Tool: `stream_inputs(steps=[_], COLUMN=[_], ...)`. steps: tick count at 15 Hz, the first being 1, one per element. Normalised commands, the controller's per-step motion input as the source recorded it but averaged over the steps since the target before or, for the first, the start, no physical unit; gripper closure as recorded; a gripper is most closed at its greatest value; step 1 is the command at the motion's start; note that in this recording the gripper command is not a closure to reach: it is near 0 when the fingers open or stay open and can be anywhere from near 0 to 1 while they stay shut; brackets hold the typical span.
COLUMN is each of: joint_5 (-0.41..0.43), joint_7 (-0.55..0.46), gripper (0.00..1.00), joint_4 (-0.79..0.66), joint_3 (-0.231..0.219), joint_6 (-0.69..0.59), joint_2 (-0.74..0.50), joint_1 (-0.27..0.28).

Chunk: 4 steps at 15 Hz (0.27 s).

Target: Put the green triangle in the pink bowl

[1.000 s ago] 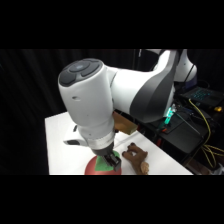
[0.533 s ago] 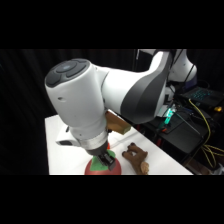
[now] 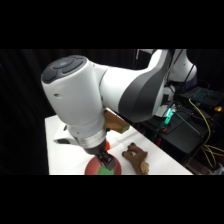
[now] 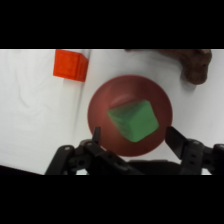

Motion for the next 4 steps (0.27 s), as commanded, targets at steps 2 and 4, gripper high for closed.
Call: stream_inputs(steps=[2,4], joint_5=[-0.015,-0.012], joint_7=[-0.06,-0.04], gripper=[0.0,0.0], joint_4=[0.09,0.07], joint_3=[0.007,0.005], joint_6=[-0.12,-0.12], joint_2=[-0.03,-0.06], joint_1=[-0.003,0.001])
